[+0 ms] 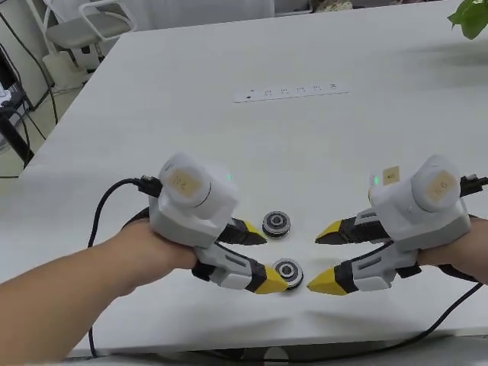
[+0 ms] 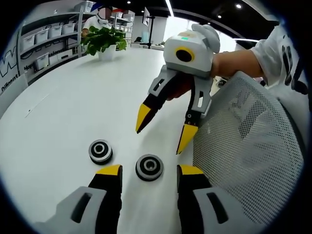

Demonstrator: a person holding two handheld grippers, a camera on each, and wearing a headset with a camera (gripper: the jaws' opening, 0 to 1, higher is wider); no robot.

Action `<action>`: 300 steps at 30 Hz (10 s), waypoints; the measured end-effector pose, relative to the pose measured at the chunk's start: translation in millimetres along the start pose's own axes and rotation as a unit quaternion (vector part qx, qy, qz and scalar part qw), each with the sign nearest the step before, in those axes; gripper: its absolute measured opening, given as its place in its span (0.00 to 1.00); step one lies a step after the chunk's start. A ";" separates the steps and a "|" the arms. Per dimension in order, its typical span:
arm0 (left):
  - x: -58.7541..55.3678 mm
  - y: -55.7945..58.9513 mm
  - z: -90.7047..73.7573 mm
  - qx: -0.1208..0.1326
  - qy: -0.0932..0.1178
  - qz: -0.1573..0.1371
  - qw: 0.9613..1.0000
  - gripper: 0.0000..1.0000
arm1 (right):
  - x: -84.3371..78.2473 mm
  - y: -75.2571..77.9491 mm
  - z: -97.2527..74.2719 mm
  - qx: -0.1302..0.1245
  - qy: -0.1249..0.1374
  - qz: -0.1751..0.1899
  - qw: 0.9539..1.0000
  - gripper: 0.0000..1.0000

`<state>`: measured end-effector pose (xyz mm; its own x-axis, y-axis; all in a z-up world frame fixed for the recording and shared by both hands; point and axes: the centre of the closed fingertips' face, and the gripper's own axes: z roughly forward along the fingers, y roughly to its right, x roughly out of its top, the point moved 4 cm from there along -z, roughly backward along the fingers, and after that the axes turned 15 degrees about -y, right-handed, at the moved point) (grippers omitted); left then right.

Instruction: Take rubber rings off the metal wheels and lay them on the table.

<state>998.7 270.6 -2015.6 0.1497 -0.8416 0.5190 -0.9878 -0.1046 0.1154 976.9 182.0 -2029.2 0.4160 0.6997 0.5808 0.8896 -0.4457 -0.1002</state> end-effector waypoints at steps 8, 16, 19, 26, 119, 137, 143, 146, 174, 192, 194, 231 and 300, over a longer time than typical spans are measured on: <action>2.7 2.0 6.1 -0.005 -0.004 0.010 1.000 0.32 | -0.5 0.1 0.4 0.000 -0.001 -0.001 1.000 0.43; 1.3 2.7 11.5 -0.004 -0.010 0.018 1.000 0.25 | -0.6 -0.5 0.7 0.001 -0.001 0.000 1.000 0.43; 0.3 2.6 14.0 -0.004 -0.013 0.020 1.000 0.22 | -1.4 -1.0 1.2 0.001 -0.002 0.000 1.000 0.43; -2.9 4.2 19.3 -0.003 -0.020 0.026 0.999 0.18 | -2.1 -1.8 2.6 0.003 -0.004 0.001 1.000 0.43; -0.6 8.3 25.2 0.054 0.003 0.058 0.997 0.08 | -4.0 -6.5 25.6 0.032 -0.006 -0.015 0.999 0.14; -1.0 8.2 25.2 0.055 0.005 0.057 0.997 0.08 | -9.8 -3.6 24.9 0.036 -0.009 0.021 0.999 0.00; -0.9 8.6 25.2 0.055 0.006 0.058 0.997 0.07 | -9.7 -3.1 24.8 0.039 -0.009 0.042 0.998 0.00; -0.6 8.9 25.3 0.056 0.006 0.059 0.997 0.07 | -10.5 -2.5 24.4 0.042 -0.009 0.052 0.998 0.00; 0.2 8.3 25.9 0.060 0.002 0.060 0.996 0.07 | -5.7 -0.6 15.1 0.080 0.050 0.160 0.983 0.00; 0.8 8.4 26.1 0.064 -0.003 0.055 0.996 0.07 | -3.6 -1.1 15.4 0.099 0.061 0.194 0.974 0.00; 0.8 8.5 25.9 0.065 -0.004 0.054 0.996 0.07 | -3.0 -1.1 15.4 0.101 0.062 0.196 0.973 0.00; 1.1 8.8 25.9 0.066 -0.008 0.051 0.996 0.07 | 3.7 -4.4 17.6 0.107 0.065 0.190 0.974 0.00; 1.7 7.3 24.3 0.065 -0.008 0.045 0.997 0.10 | -0.5 -2.3 13.3 0.095 0.075 0.195 0.973 0.00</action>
<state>990.7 255.6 -2034.4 0.0604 -0.8586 0.5091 -0.9946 -0.0947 -0.0417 977.2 190.1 -2040.1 0.7094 0.4018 0.5790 0.6943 -0.5398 -0.4759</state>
